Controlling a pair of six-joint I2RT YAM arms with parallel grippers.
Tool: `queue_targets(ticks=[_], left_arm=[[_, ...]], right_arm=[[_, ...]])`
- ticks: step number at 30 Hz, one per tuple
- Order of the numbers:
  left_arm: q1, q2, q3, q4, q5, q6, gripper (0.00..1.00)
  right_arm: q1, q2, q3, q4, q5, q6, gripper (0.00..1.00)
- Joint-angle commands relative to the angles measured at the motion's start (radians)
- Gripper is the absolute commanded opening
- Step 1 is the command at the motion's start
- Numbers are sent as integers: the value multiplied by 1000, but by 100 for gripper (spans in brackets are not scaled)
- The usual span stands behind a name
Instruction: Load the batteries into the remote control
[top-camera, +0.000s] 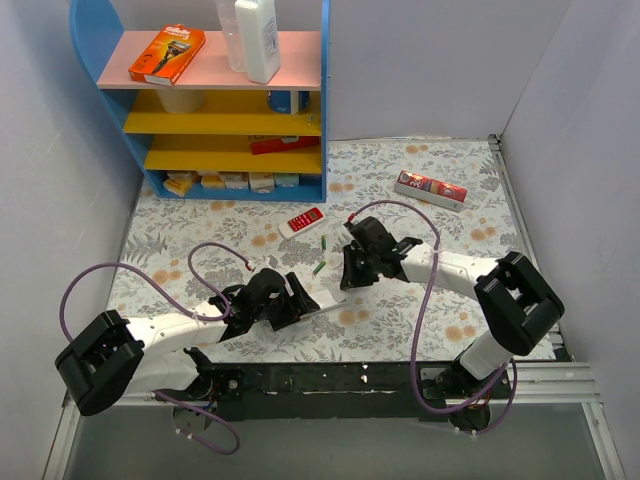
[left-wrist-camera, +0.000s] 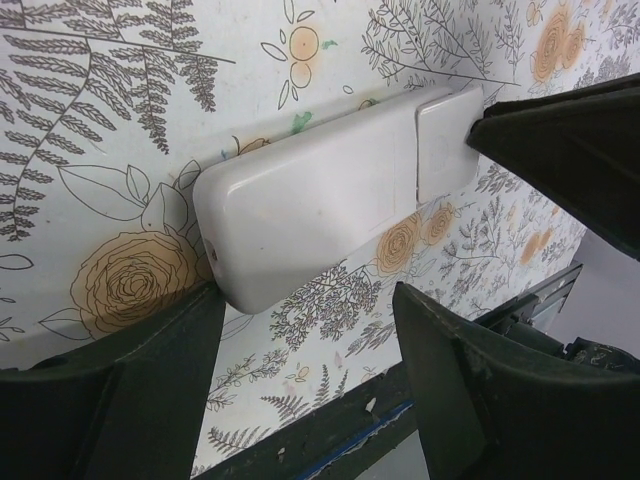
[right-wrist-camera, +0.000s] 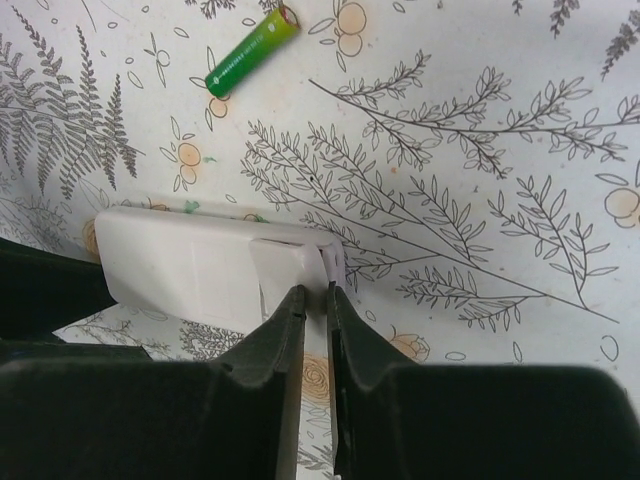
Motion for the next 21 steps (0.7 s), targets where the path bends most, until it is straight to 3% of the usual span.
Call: queue_targets(ticks=[1,13,17,21], left_arm=[[-7,9,-7,16,-4,1,66],[-7,29,-17,22,4,-6,53],[-7,31,-12,24,4,-2,54],[-7,0,-12,-10,-19,4,64]], right_arm=[[22,-44,-18,-9,-36,51,1],[2,-108,-87,28,-28,116,1],[2,-125,-73,26,-25,80,1],[-15,-134,-11,-97,54,-16,1]])
